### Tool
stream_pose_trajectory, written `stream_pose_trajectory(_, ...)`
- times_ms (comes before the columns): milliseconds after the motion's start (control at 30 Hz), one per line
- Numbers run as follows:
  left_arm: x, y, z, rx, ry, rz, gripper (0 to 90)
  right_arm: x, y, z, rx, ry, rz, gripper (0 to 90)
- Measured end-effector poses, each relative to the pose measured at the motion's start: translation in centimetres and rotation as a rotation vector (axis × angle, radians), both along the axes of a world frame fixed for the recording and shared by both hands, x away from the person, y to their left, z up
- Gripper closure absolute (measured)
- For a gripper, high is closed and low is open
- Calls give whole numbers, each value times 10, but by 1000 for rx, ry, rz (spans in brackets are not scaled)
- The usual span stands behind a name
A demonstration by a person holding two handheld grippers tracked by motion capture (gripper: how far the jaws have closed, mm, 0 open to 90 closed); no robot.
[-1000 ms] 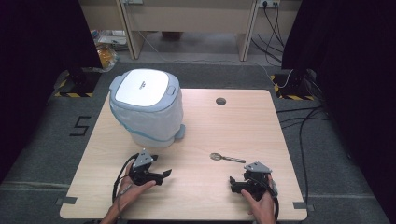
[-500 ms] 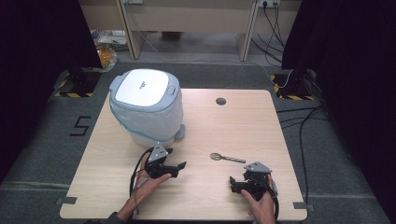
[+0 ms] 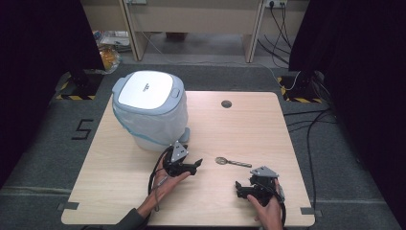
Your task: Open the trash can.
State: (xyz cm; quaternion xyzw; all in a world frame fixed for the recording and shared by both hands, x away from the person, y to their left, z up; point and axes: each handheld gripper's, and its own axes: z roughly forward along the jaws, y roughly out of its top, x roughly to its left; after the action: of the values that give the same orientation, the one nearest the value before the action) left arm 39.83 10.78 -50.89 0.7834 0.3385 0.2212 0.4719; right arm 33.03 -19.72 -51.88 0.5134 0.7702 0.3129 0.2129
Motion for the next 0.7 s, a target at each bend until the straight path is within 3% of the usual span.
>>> stream_pose_trajectory(200,10,-7,0,-13,-20,31,184,0,0,0,0,0,0,3)
stream_pose_trajectory(433,21,-15,-4,17,-33,76,186,0,0,0,0,0,6,3)
stream_pose_trajectory(600,25,-19,-7,62,-53,129,192,-1,1,0,4,3,3,3)
stream_pose_trajectory(700,27,-19,-7,57,-67,162,192,-1,1,0,4,3,4,3)
